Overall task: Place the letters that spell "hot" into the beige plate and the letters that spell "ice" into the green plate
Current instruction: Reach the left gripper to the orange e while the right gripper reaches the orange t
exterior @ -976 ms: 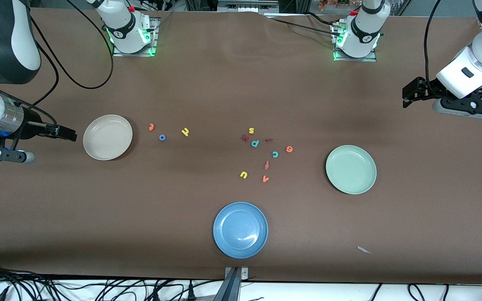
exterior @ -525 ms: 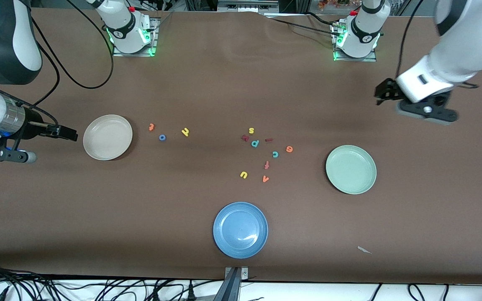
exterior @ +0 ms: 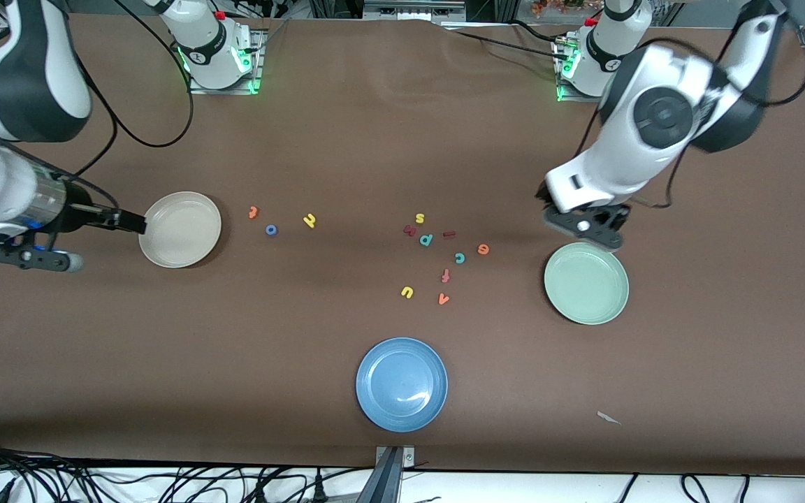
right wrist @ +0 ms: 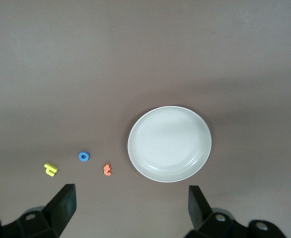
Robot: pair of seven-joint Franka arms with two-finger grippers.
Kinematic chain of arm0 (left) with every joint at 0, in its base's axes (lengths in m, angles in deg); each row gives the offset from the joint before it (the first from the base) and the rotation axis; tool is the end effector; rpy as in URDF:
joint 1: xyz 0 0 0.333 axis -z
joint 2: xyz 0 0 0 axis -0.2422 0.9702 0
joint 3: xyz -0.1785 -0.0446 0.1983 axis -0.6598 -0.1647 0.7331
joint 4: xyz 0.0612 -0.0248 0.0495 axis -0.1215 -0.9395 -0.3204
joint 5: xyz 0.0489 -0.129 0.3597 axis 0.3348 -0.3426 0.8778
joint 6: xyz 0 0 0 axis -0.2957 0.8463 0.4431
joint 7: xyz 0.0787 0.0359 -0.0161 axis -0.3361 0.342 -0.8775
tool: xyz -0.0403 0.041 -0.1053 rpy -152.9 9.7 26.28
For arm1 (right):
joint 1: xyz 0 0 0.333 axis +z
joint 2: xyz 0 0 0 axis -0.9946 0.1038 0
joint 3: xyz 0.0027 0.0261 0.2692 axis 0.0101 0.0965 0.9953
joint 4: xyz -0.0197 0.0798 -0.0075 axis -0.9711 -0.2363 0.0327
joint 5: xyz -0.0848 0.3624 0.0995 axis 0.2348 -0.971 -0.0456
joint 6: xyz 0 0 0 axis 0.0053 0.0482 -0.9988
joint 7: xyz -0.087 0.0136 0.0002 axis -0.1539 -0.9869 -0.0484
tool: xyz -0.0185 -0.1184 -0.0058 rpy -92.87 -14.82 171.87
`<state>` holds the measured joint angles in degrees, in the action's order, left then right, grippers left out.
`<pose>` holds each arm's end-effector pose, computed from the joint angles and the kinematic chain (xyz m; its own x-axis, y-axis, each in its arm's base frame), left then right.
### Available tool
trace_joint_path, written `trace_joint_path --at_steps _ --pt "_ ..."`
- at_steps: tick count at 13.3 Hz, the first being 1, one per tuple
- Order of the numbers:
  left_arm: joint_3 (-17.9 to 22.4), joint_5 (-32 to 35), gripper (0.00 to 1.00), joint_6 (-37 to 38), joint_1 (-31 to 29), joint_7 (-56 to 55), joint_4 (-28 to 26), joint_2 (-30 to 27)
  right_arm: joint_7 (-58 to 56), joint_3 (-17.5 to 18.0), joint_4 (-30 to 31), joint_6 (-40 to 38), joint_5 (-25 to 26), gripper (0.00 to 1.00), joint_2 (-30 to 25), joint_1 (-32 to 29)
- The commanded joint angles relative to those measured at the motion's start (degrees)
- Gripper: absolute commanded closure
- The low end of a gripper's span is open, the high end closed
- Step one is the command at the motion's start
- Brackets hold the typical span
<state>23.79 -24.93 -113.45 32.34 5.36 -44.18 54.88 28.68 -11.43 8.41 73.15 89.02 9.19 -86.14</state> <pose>0.5433 -0.2242 0.3535 0.8936 -0.4430 -0.0726 -0.4437 -0.8962 0.0081 0.5973 0.0551 0.4221 0.9778 -0.1322 -0.1627 -0.1282 -0.9911 0.0345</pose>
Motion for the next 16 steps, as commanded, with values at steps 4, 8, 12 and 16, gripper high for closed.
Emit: trace_joint_path --at_steps 4,8,12,16 --pt "0.45 -1.20 0.00 -14.58 4.35 0.16 -1.31 10.11 7.28 0.15 11.90 14.52 -0.43 0.01 -0.08 5.35" --pt "0.10 -1.12 0.00 -25.04 5.15 0.16 -7.11 14.41 10.10 1.10 20.77 20.06 -0.60 0.02 -0.08 6.50" --pt "-0.52 -1.12 0.04 -30.41 6.20 0.16 -7.47 17.85 16.43 4.62 30.02 27.82 -0.52 0.01 -0.70 6.50" --pt "-0.70 -1.12 0.17 -34.81 7.25 0.07 -8.08 20.40 17.05 4.98 34.49 33.85 -0.60 0.01 1.32 6.50"
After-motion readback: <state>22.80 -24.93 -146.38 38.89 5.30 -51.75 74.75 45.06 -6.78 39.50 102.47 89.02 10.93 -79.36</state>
